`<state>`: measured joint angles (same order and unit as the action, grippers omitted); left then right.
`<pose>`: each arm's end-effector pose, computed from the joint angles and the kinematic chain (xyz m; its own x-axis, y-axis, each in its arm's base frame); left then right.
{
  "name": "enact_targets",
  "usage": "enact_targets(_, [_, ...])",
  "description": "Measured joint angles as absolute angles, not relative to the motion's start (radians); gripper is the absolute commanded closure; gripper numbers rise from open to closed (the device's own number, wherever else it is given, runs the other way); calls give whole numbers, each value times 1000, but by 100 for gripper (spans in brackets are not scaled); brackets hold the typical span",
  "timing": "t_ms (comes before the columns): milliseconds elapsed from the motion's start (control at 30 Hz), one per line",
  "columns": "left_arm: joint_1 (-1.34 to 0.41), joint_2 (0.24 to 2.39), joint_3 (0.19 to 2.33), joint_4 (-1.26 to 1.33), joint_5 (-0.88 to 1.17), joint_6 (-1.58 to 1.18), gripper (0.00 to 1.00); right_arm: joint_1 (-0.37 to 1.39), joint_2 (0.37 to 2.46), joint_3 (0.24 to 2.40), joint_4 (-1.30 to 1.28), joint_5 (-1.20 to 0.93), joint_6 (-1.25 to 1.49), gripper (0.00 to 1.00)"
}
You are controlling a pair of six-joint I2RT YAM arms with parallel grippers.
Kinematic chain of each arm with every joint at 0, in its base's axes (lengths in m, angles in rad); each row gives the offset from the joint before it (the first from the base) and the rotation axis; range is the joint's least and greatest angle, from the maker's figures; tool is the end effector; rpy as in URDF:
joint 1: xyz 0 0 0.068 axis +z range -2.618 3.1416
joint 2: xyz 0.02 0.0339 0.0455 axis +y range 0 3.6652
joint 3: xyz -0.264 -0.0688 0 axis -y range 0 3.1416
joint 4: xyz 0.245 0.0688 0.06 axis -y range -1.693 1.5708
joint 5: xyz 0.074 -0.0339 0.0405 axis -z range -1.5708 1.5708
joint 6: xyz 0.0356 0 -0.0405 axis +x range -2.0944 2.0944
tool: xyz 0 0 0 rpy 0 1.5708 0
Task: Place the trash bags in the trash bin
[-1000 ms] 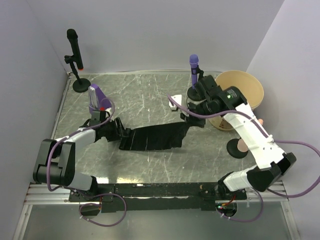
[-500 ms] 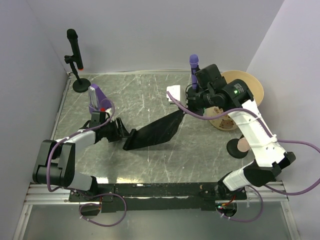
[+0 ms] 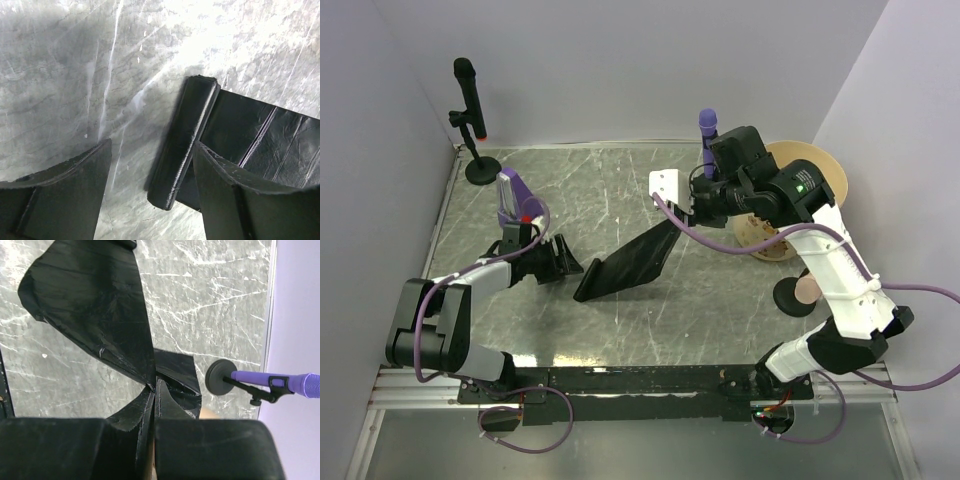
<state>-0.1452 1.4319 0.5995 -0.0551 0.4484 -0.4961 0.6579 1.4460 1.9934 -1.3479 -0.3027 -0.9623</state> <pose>0.2547 -0.0528 0.1519 -0.8658 -0.3069 -0.3952 -0.0124 0.8027 -0.5962 0.1837 0.1553 0.4767 0.2890 -0.7664 -0.5736 -0.8935 -0.0009 -0.4491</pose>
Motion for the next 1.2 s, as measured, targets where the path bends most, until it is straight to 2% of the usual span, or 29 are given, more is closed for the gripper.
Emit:
enact_targets(667, [-199, 1495, 632, -5, 466, -511, 30, 721, 1425, 2063, -1348, -236, -903, 100])
enact_targets(900, [-221, 1523, 664, -23, 439, -521, 32, 727, 1337, 1976, -1344, -201, -874, 100])
enact_targets(1200, [-232, 1523, 668, -29, 412, -540, 30, 727, 1108, 1676, -1359, -126, -885, 100])
